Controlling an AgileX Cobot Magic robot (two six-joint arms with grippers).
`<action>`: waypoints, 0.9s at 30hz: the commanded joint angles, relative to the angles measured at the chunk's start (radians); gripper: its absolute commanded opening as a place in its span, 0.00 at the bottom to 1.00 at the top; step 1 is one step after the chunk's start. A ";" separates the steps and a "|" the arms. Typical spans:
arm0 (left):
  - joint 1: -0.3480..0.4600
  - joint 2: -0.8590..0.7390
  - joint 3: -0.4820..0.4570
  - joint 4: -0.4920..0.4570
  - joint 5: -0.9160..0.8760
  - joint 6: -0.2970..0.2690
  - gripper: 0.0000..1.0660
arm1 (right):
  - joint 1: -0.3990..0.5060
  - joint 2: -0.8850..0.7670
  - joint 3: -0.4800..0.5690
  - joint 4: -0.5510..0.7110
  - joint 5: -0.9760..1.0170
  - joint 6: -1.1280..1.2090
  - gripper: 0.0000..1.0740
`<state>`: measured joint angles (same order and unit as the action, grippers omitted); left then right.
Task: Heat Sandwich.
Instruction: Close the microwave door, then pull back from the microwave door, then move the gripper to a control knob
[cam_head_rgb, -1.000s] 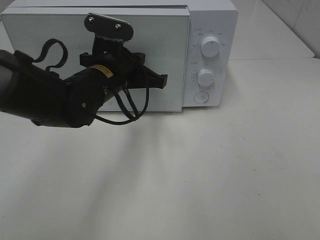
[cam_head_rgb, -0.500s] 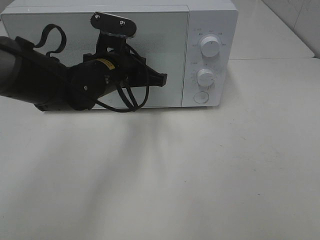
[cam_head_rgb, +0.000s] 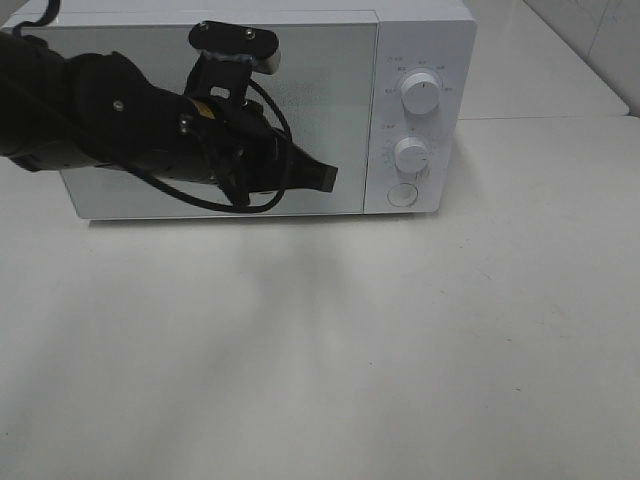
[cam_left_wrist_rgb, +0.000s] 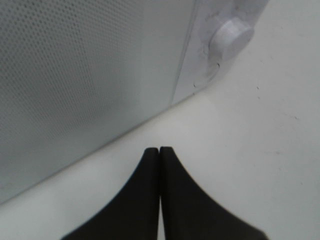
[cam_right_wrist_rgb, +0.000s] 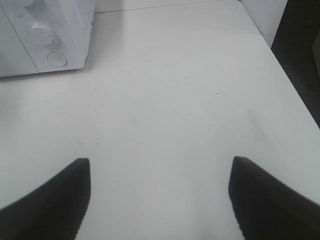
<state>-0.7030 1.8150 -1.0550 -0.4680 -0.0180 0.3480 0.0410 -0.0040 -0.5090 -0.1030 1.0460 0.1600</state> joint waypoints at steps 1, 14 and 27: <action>-0.003 -0.049 0.021 0.003 0.091 -0.006 0.00 | -0.005 -0.027 0.003 0.001 -0.004 -0.004 0.69; -0.003 -0.257 0.041 0.119 0.668 -0.022 0.93 | -0.005 -0.027 0.003 0.001 -0.004 -0.005 0.69; 0.151 -0.511 0.041 0.346 0.979 -0.316 0.92 | -0.005 -0.027 0.003 0.001 -0.004 -0.005 0.69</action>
<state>-0.5850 1.3320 -1.0150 -0.1440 0.9240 0.0570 0.0410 -0.0040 -0.5090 -0.1030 1.0460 0.1600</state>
